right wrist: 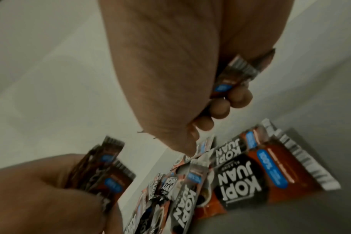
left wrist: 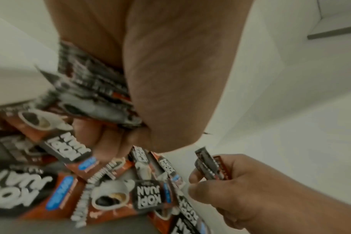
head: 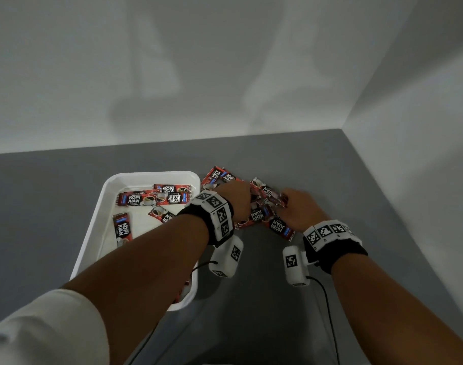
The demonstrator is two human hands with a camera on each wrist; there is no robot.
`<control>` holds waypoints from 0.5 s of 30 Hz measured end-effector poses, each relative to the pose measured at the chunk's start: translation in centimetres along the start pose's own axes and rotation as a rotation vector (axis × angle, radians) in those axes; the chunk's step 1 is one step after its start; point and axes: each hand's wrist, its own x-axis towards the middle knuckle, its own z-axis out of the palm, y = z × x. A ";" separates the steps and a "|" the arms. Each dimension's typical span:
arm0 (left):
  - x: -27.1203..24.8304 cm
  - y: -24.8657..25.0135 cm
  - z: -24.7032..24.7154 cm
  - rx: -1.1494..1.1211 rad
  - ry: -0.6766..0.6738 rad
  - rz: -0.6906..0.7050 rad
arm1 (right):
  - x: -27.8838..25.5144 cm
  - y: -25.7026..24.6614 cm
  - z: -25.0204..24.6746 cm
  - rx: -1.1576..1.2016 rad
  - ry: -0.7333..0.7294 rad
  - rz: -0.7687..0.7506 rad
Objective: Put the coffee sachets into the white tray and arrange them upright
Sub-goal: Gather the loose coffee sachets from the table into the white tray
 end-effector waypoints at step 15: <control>1.5 1.5 3.3 -0.108 -0.006 -0.023 | -2.1 0.3 2.1 -0.078 -0.054 0.104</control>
